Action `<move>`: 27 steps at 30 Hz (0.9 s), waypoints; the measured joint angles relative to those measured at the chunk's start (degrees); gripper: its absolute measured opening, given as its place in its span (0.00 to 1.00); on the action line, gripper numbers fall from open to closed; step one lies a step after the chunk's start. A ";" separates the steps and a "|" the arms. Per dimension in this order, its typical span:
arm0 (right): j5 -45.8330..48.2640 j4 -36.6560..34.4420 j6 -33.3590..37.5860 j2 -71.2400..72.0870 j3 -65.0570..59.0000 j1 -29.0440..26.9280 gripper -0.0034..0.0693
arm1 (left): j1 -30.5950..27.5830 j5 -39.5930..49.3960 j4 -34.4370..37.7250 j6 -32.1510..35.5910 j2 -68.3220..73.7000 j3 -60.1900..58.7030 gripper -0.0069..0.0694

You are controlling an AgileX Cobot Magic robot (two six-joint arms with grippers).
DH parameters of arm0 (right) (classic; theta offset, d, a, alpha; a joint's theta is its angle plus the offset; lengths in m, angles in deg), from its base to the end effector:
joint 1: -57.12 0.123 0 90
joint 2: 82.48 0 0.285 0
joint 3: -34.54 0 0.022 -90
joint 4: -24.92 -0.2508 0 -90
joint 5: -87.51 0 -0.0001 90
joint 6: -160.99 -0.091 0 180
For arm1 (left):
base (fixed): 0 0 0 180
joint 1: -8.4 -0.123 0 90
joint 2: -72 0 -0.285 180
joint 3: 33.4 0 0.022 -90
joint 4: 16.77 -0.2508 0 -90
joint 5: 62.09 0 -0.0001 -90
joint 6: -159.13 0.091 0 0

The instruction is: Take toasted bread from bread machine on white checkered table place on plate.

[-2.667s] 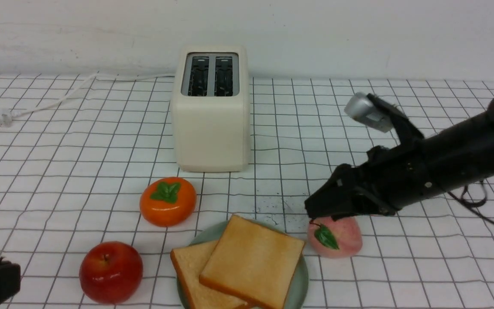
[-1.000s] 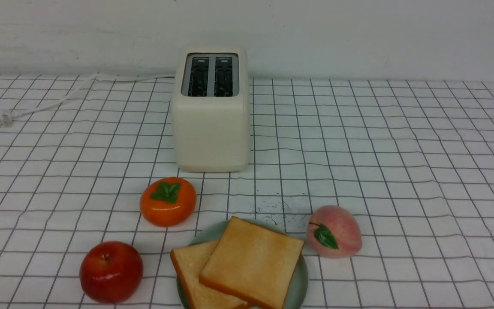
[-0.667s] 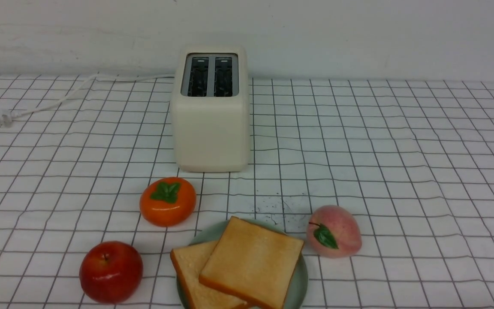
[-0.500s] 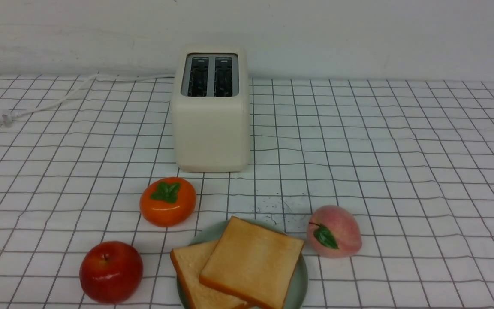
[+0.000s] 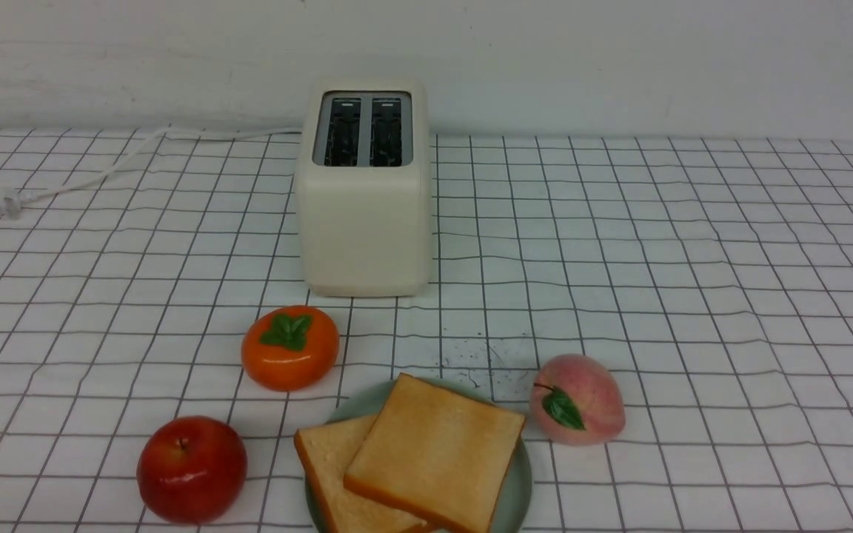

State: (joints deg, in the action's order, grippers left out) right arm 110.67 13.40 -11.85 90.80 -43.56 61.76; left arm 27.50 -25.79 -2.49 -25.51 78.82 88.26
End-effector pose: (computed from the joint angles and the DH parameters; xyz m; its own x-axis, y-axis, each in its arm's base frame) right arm 0.0505 0.0113 0.1734 -0.3095 0.0351 -0.9502 -0.1369 0.9873 0.0811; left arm 0.0182 -0.0204 0.2655 -0.2954 -0.1904 -0.9362 0.3924 0.8693 -0.3006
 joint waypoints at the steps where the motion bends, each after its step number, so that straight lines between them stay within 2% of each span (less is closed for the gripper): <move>1: 0.00 0.00 0.00 0.00 0.00 0.00 0.07 | 0.00 0.00 0.00 0.00 0.00 0.00 0.07; 3: 0.00 0.07 -0.70 0.00 0.00 0.00 0.06 | 0.00 0.00 0.00 0.00 0.00 0.00 0.07; 9: 0.06 3.54 -8.65 0.00 0.00 0.00 0.06 | 0.00 0.02 0.00 0.00 0.00 0.00 0.07; 27: 0.06 3.89 -10.76 0.00 0.00 0.00 0.07 | 0.00 0.02 0.00 0.00 0.00 0.00 0.09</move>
State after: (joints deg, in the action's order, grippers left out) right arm 110.72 17.29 -22.61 90.80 -43.56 61.76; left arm 27.50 -25.77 -2.49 -25.51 78.82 88.26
